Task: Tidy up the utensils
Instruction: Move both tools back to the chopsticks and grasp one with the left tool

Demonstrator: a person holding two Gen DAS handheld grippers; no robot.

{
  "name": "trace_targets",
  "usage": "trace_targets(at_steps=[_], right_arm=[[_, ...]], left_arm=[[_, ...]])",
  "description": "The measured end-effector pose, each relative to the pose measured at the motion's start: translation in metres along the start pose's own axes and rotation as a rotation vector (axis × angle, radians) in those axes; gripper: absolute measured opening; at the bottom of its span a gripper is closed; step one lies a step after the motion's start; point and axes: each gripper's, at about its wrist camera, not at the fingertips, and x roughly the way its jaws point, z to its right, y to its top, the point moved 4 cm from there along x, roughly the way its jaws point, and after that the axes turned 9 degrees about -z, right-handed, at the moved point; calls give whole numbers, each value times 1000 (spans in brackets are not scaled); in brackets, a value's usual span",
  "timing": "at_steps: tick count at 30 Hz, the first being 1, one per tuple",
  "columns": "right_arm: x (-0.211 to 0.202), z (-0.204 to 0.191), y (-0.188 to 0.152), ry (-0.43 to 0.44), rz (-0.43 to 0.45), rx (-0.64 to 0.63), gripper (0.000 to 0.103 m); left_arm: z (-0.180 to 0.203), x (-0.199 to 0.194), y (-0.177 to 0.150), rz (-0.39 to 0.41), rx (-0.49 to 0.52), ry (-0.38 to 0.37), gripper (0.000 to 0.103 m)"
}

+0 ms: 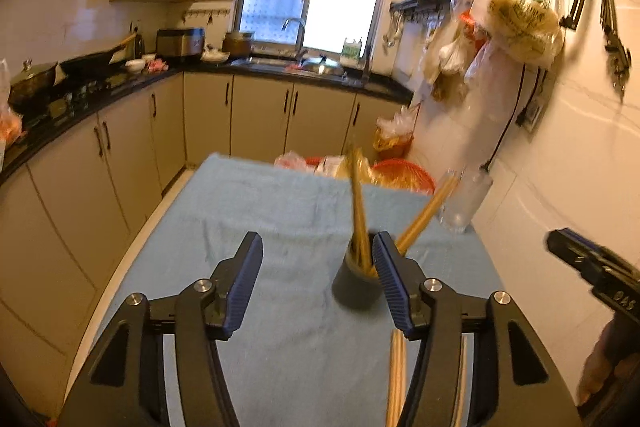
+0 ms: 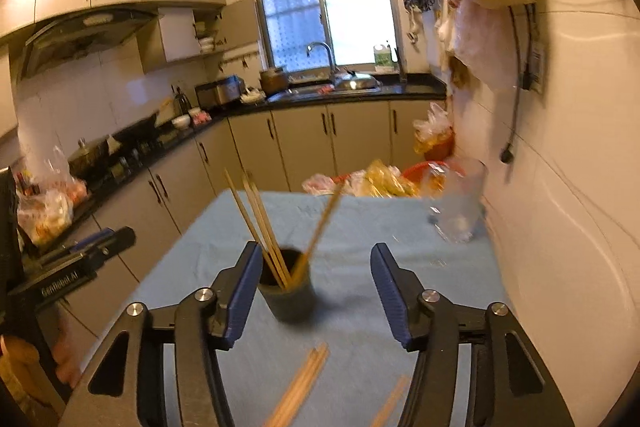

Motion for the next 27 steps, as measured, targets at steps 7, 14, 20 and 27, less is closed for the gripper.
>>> trace_targets(at_steps=[7,14,20,27], right_arm=[[-2,45,-78,-129,-142,6,70],[40,69,-158,-23,-287,156,69],[68,72,-181,32,-324,212,68],[80,76,-182,55,-321,235,68]], left_arm=[[-10,36,-73,-196,11,-1,56],[29,90,-135,-384,122,-36,56],[69,120,-161,-447,252,-76,41],[93,147,-165,-460,289,-90,17]])
